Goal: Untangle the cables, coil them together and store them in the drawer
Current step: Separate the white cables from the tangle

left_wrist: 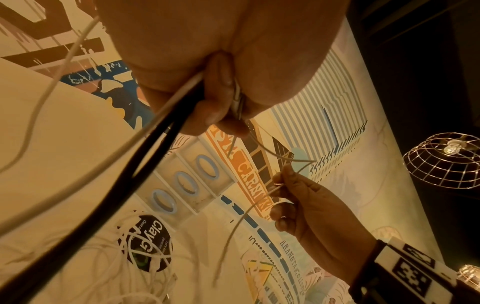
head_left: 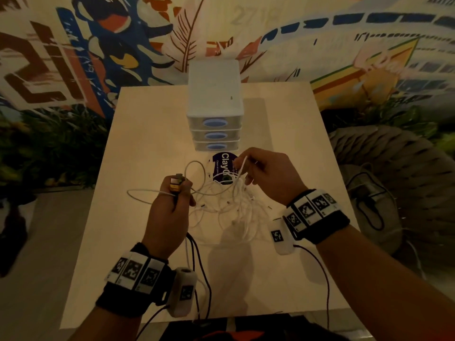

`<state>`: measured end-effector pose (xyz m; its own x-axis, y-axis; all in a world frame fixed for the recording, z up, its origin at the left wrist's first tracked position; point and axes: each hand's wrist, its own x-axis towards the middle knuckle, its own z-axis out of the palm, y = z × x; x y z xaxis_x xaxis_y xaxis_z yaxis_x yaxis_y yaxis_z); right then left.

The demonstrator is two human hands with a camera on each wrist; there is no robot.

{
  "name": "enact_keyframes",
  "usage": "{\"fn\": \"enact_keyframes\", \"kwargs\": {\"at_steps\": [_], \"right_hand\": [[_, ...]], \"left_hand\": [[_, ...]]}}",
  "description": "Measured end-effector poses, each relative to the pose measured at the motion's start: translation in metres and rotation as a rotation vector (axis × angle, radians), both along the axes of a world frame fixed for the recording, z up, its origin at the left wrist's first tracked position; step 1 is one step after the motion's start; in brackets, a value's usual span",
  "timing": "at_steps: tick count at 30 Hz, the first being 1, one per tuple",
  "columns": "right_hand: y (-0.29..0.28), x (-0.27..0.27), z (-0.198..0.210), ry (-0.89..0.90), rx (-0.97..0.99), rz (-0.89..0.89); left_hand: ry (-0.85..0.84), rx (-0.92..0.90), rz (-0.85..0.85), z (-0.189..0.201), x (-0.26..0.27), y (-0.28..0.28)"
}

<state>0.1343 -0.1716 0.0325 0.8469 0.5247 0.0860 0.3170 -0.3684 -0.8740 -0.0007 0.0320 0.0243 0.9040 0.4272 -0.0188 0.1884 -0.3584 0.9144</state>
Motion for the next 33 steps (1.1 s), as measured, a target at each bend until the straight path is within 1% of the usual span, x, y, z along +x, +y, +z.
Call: {"fn": "enact_keyframes", "kwargs": {"at_steps": [1, 3, 5, 7, 11, 16, 18, 20, 26, 27, 29, 31, 33], "right_hand": [[-0.001, -0.001, 0.003, 0.063, 0.026, -0.005], [-0.001, -0.003, 0.005, 0.125, 0.063, -0.017], [0.0, -0.004, 0.002, 0.149, 0.075, -0.028], [0.001, -0.006, -0.002, 0.13, 0.048, -0.032], [-0.016, -0.006, -0.015, 0.069, -0.064, -0.059], [-0.073, -0.021, -0.034, 0.035, -0.329, -0.038], [-0.094, -0.038, -0.044, 0.094, -0.439, 0.026], [-0.112, -0.06, -0.059, 0.163, -0.587, 0.14], [-0.16, -0.117, -0.113, 0.379, -0.825, 0.363], [-0.167, -0.123, -0.121, 0.415, -0.822, 0.386], [-0.177, -0.13, -0.131, 0.432, -0.794, 0.4], [-0.179, -0.131, -0.132, 0.429, -0.789, 0.403], [-0.179, -0.124, -0.124, 0.407, -0.776, 0.438]], "left_hand": [[-0.004, -0.005, 0.003, 0.001, 0.0, 0.0], [-0.011, -0.017, 0.002, 0.002, -0.001, -0.002], [-0.008, -0.008, -0.011, 0.001, -0.001, -0.003], [-0.006, 0.0, -0.023, 0.001, -0.001, -0.003], [-0.041, -0.005, -0.027, 0.004, -0.002, -0.004], [-0.096, -0.078, 0.0, 0.007, -0.003, 0.0], [-0.115, -0.101, 0.002, 0.01, -0.003, -0.001], [-0.128, -0.117, -0.004, 0.014, -0.002, -0.003], [-0.196, -0.203, -0.01, 0.029, 0.001, -0.015], [-0.214, -0.208, -0.016, 0.033, 0.001, -0.018], [-0.236, -0.187, -0.048, 0.041, -0.001, -0.027], [-0.232, -0.144, -0.096, 0.045, -0.005, -0.034], [-0.21, -0.106, -0.157, 0.049, -0.01, -0.041]]}}
